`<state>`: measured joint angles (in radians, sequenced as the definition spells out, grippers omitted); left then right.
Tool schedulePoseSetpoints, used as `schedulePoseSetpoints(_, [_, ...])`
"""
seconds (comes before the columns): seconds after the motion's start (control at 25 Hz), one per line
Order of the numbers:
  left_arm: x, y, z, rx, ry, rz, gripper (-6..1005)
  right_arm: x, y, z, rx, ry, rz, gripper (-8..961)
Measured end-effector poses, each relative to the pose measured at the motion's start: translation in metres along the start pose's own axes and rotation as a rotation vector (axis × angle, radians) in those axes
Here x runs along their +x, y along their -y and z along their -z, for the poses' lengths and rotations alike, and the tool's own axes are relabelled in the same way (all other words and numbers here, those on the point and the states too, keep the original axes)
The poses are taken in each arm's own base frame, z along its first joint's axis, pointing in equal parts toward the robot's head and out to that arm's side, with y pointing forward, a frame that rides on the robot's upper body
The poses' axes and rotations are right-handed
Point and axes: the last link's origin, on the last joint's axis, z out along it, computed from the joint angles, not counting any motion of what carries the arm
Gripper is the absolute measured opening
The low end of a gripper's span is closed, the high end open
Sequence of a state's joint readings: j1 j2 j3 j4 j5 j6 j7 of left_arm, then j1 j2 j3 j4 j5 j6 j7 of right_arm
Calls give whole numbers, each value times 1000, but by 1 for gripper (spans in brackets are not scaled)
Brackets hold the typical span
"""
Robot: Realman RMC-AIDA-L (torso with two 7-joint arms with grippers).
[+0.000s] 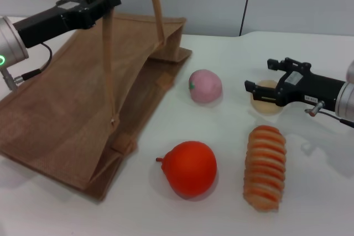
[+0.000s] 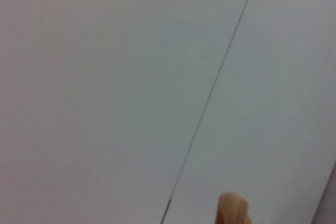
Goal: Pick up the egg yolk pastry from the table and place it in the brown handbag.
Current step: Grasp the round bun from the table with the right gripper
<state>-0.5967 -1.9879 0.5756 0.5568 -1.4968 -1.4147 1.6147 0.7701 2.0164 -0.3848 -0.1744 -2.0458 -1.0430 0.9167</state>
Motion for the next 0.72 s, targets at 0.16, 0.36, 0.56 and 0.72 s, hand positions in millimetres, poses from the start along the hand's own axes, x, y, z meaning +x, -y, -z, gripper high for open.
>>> schedulePoseSetpoints(0.16, [5,-8,3,-61,-40,0,127,3,5,-4,25,-64,0,870])
schedulePoseSetpoints(0.36, [9,-12,5,-90,-57,-2,128,8,10,-7,54,-125,-2,874])
schedulePoseSetpoints(0.56, [10,-13,6,-98,-67,-3,129,10,9,-9,36,-178,-4,871])
schedulePoseSetpoints(0.72, [10,-13,6,-98,-67,-2,130,10,10,-11,45,-192,-4,869])
